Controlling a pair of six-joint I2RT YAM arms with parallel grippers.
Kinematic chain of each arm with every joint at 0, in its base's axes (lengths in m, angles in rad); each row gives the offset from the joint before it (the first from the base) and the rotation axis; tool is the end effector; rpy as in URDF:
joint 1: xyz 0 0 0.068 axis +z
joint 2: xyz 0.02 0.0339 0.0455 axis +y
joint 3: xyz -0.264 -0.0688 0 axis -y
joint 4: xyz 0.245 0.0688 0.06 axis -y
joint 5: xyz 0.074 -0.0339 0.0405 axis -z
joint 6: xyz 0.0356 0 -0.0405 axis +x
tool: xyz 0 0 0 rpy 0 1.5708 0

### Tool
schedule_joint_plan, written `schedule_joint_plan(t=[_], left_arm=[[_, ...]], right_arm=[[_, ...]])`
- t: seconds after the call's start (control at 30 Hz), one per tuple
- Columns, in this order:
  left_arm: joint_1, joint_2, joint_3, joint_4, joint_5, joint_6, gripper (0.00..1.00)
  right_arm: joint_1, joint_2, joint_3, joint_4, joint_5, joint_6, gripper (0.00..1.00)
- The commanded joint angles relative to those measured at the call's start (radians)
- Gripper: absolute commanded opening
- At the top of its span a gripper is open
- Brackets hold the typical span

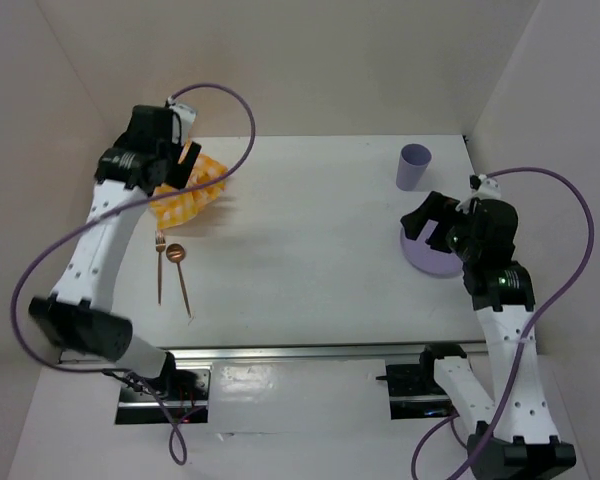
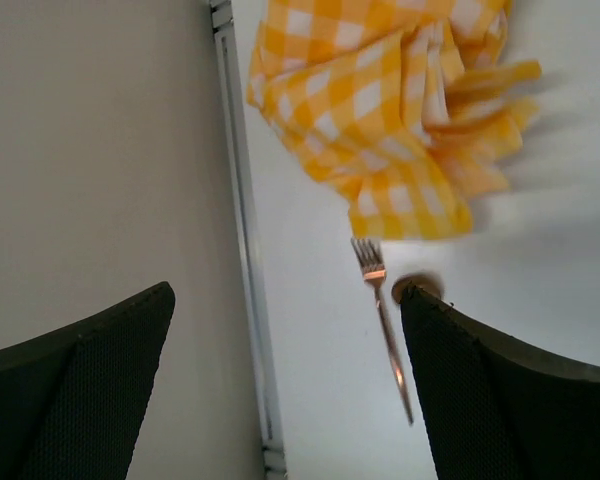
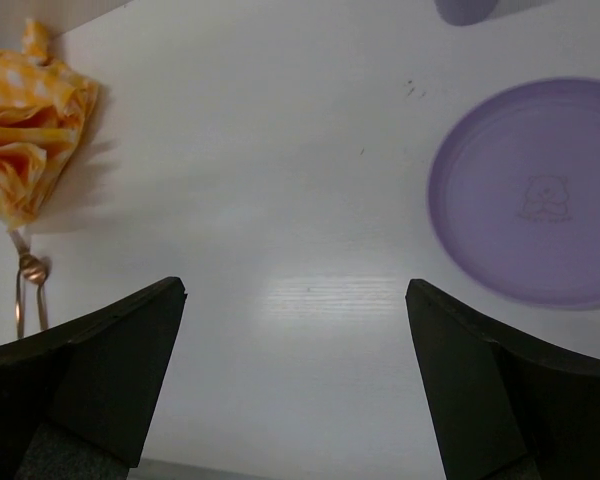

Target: Set the dinner table for one person

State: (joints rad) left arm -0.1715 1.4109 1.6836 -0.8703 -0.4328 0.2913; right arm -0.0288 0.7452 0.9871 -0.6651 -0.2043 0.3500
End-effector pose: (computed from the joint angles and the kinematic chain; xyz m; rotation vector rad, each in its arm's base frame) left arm 0.2840 -0.0340 0.4381 0.2485 2.1399 0.5374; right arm 0.1489 0.0029 0.3648 0.2468 1.9928 0.4098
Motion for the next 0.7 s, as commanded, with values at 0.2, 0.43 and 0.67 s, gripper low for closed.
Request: schedule_joint_plan(t=[0.2,0.43,0.67], left_arm=[[0.070,0.780,0.642,-0.061,0.124,-0.245,1.00],[0.081,0.752,0.303,0.186,0.010,-0.159,1.00],[0.150,0.803,0.320,0.076,0.026,-0.224,1.00]], right_arm=[[0.012,0.210,0.044,0.190,0.174,-0.052,1.00],[0.012,0.230,-0.024,0.242,0.194,-0.029,1.00],[0.012,0.230,-0.065,0.251,0.194,-0.019,1.00]])
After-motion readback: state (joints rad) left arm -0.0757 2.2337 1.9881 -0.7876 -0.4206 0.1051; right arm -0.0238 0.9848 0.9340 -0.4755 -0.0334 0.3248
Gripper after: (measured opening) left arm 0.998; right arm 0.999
